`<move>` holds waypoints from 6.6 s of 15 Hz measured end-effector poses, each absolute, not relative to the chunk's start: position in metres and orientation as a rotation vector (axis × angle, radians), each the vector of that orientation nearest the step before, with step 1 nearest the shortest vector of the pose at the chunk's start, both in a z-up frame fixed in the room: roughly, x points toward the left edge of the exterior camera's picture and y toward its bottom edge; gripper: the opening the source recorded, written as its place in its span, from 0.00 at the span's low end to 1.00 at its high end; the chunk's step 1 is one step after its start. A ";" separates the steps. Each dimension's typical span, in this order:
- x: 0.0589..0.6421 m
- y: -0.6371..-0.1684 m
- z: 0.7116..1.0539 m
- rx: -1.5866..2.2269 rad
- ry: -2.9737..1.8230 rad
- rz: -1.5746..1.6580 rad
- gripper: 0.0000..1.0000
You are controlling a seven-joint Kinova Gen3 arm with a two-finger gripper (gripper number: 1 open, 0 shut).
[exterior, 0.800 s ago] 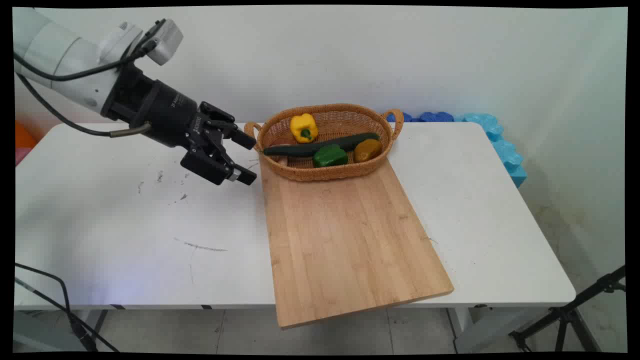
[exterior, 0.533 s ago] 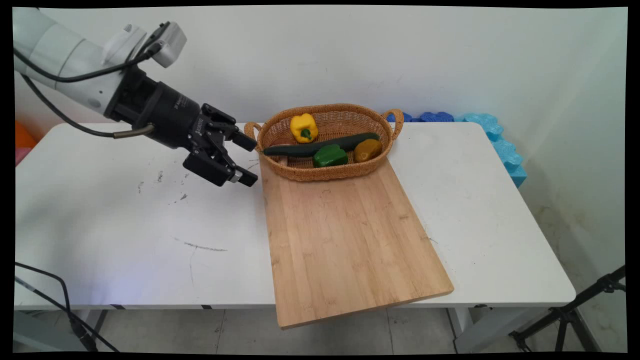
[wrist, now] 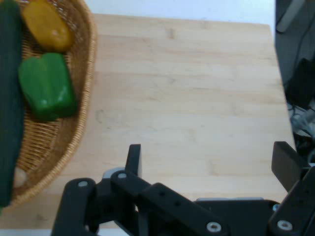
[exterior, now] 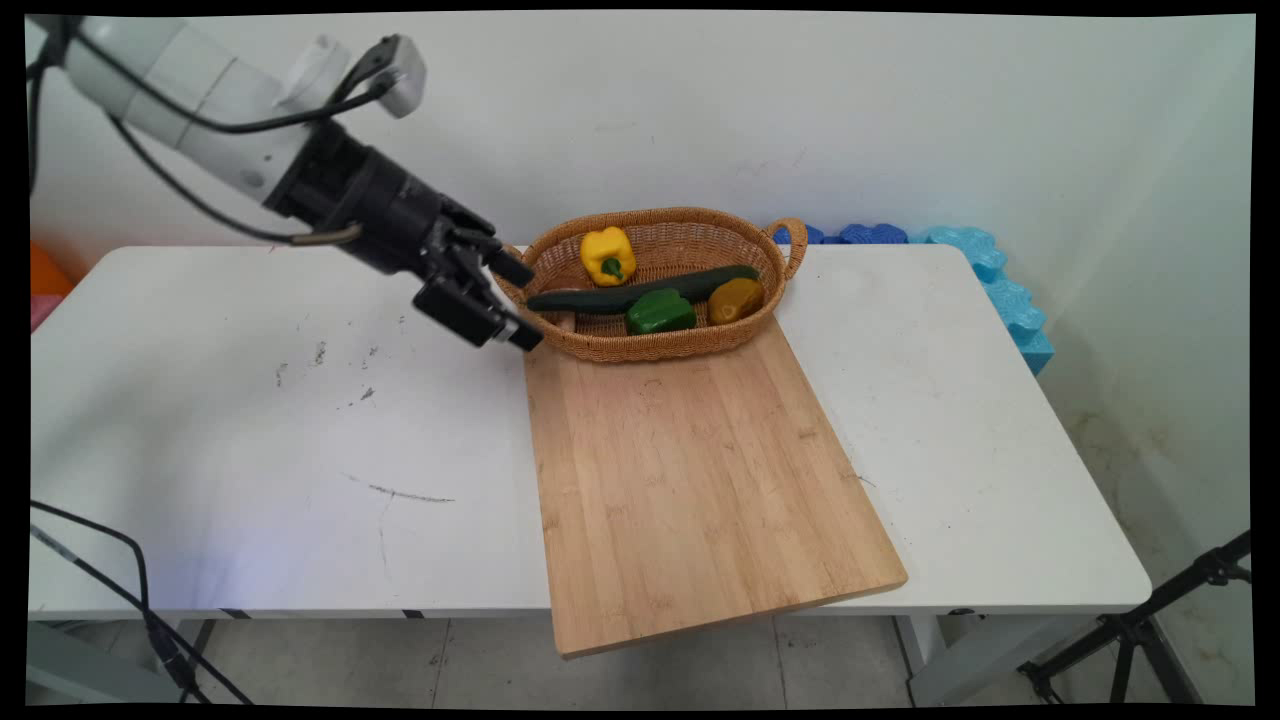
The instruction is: Pick up the cucumber from the vegetable basket, then place the picked object on the cutting board
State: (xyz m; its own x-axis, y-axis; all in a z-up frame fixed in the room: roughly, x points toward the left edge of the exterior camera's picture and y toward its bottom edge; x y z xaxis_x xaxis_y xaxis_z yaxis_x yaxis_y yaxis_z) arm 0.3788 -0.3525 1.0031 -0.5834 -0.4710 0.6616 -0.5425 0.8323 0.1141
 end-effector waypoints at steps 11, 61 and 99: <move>0.353 -0.435 1.003 0.915 -2.303 0.196 1.00; 0.249 -0.645 0.853 1.186 -2.350 0.170 0.00; 0.240 -0.414 0.871 0.940 -2.286 0.083 0.00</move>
